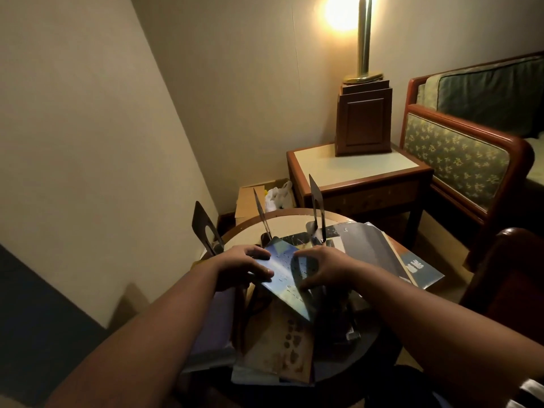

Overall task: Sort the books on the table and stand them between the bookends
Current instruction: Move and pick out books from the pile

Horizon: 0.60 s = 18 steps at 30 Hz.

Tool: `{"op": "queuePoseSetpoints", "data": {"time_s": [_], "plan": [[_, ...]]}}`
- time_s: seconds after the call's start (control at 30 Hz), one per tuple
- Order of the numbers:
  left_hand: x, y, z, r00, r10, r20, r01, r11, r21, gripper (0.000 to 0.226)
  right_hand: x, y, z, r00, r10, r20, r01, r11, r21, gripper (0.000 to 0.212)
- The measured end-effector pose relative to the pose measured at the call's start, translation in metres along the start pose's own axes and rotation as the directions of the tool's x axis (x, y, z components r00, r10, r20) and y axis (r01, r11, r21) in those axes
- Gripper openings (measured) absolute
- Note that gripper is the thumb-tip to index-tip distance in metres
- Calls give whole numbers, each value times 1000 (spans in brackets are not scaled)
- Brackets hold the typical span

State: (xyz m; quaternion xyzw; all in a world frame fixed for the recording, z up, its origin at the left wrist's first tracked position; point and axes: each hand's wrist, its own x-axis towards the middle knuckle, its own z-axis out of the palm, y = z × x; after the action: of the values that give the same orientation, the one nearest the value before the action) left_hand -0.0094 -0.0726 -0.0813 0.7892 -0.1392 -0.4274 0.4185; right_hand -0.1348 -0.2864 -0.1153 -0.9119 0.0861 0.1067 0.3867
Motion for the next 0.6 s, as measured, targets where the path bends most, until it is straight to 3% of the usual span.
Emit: {"op": "queuePoseSetpoints", "data": {"time_s": [0.07, 0.23, 0.43, 0.5, 0.6], "plan": [[-11, -1, -4, 998, -22, 67, 24, 999, -38, 57, 3, -7, 6, 999, -21, 28, 19, 998, 62, 80], [-33, -6, -12, 998, -19, 66, 22, 999, -40, 61, 8, -24, 16, 997, -48, 53, 40, 989, 141, 83], [-75, 3, -39, 992, 114, -54, -115, 993, -8, 60, 1, -42, 26, 988, -152, -5, 149, 965, 216, 76], [-89, 9, -52, 978, 148, -147, -146, 989, 31, 57, -6, -42, 35, 975, -220, -32, 222, 968, 114, 68], [-106, 21, -69, 936, 223, -272, -201, 974, 107, 55, -10, -37, 56, 943, -331, -45, 316, 929, -194, 65]]}}
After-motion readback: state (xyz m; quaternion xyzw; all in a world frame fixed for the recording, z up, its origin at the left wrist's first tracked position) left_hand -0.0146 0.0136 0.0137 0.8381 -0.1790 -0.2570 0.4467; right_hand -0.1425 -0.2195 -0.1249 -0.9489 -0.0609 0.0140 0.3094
